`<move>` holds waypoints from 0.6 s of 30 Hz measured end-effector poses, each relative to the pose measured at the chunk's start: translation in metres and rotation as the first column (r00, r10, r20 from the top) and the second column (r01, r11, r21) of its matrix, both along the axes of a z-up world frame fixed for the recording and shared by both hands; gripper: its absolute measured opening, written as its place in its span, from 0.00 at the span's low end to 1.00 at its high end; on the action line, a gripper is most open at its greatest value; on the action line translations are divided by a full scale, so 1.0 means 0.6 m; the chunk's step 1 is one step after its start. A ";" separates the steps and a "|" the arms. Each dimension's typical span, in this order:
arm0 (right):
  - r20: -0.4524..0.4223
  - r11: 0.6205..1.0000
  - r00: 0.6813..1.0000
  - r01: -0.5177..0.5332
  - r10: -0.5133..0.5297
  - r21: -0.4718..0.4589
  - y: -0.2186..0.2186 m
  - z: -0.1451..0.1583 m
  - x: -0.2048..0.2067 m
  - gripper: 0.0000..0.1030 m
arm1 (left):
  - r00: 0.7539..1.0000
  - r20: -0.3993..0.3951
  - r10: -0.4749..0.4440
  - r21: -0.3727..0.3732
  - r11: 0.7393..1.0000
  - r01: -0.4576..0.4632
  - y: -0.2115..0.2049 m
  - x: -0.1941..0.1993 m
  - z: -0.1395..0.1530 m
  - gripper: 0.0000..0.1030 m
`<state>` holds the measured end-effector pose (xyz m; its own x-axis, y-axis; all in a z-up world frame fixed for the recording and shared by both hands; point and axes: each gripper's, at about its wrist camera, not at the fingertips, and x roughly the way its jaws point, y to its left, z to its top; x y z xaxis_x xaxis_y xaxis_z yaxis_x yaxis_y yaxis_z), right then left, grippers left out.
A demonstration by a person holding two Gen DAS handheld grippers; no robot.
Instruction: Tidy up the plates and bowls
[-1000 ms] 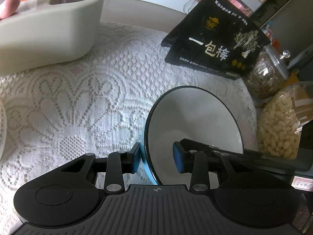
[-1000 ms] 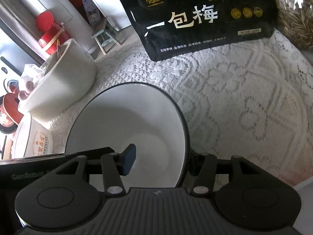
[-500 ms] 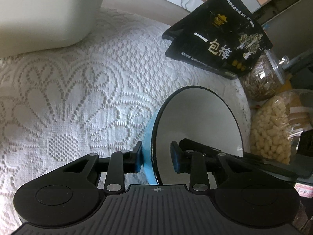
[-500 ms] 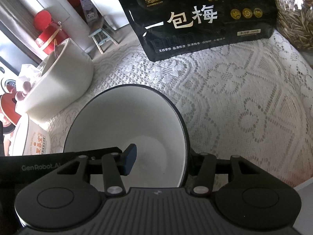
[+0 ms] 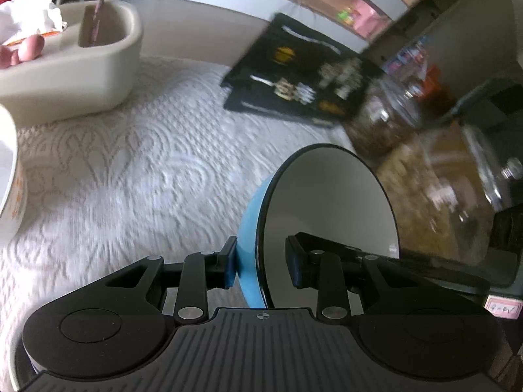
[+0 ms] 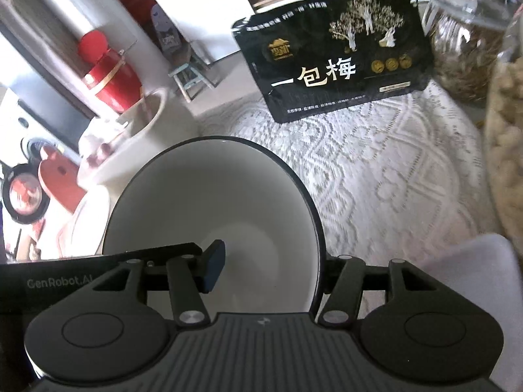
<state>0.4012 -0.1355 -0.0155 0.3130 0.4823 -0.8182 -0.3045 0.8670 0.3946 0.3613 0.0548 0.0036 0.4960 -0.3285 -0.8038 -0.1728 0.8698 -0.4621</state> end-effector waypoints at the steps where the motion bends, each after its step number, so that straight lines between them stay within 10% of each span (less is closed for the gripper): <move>1: 0.002 1.000 1.000 -0.007 0.007 -0.011 -0.005 0.007 -0.012 0.56 | 1.000 0.000 -0.016 -0.008 1.000 0.016 -0.008 -0.012 0.005 0.32; 18: -0.082 0.997 0.996 -0.052 0.047 -0.057 -0.061 -0.058 -0.153 0.62 | 0.990 -0.110 -0.084 -0.018 0.996 0.083 -0.068 -0.150 -0.080 0.32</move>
<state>0.3094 -0.1721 -0.0505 0.2218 0.4457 -0.8673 -0.3165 0.8742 0.3683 0.2715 0.0141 -0.0447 0.3744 -0.3765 -0.8474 -0.1505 0.8771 -0.4562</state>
